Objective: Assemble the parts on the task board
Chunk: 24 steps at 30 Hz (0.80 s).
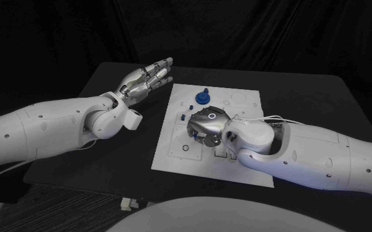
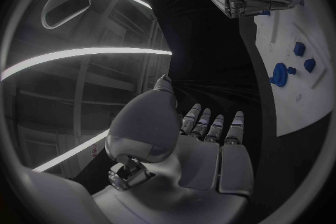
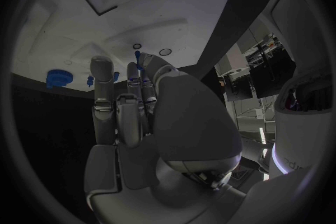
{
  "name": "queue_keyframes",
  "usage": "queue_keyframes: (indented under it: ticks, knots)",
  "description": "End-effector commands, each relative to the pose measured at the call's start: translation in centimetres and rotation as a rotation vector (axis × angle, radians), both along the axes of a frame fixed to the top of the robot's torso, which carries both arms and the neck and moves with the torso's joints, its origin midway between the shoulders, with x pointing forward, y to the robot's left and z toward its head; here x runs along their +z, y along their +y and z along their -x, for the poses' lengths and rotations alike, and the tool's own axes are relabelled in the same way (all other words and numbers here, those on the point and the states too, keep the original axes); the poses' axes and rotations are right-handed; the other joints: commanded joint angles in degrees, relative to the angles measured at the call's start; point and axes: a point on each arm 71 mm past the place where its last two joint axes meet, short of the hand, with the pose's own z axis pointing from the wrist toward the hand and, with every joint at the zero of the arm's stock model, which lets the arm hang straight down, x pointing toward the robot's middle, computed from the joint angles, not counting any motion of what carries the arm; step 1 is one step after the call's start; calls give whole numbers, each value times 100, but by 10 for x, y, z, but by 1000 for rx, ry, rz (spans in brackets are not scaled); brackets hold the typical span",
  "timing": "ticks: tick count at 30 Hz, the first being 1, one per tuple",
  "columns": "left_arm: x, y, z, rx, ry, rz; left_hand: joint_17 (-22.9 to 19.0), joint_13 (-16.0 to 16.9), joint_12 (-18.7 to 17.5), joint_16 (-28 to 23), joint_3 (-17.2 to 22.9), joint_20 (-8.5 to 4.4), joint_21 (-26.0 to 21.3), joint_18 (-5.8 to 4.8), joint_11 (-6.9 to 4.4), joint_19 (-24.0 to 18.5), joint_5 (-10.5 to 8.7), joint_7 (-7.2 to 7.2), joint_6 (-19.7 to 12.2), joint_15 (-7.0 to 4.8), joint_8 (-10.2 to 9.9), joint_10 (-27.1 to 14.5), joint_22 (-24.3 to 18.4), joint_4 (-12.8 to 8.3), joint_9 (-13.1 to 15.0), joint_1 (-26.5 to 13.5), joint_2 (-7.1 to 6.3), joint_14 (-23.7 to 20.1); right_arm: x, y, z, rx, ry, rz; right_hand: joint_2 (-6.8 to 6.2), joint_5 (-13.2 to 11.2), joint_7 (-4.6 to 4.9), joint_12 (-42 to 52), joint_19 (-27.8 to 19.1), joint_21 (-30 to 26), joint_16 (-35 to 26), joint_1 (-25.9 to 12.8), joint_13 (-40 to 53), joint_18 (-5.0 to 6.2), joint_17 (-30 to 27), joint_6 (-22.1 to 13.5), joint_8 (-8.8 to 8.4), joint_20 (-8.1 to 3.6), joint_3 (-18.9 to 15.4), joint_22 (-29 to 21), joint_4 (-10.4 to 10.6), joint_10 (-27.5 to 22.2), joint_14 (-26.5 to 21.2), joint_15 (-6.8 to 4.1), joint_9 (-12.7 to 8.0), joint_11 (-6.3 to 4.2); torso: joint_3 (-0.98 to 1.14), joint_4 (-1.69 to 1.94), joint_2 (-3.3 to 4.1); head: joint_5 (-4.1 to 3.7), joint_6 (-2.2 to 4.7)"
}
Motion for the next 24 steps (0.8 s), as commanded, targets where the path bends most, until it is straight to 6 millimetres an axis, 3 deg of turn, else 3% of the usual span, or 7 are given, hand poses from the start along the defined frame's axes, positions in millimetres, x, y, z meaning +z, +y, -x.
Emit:
queue_keyframes:
  ticks: [1, 24]
  knots:
    - [9, 0, 2, -5, -114, 82, 1, -2, 11, 15, -28, 39, 37, 94, 55, -2, 18, 12, 37, 38, 7, 2, 4, -18, 2, 6, 69, 4, 0, 0, 0, -10, -12, -2, 30, -19, -7, 36, -32, 23, 2, -42, 5, 64, 165, 18, -21, -1, -14, 358, -18, 97, 215, 25, 0, -64, 0, 0, 4, -4, -1]
    - [8, 0, 2, -8, -107, 82, 3, -3, 9, 20, -26, 44, 38, 94, 76, 0, 25, 3, 20, 53, 4, 1, 5, -21, -1, 24, 79, 8, -6, -5, -1, -32, -5, 6, 31, -29, -9, 36, -33, 17, 3, -50, 6, 65, 167, 19, -25, -1, -15, 356, -16, 97, 216, 22, 0, -66, 0, 1, 2, 8, -1]
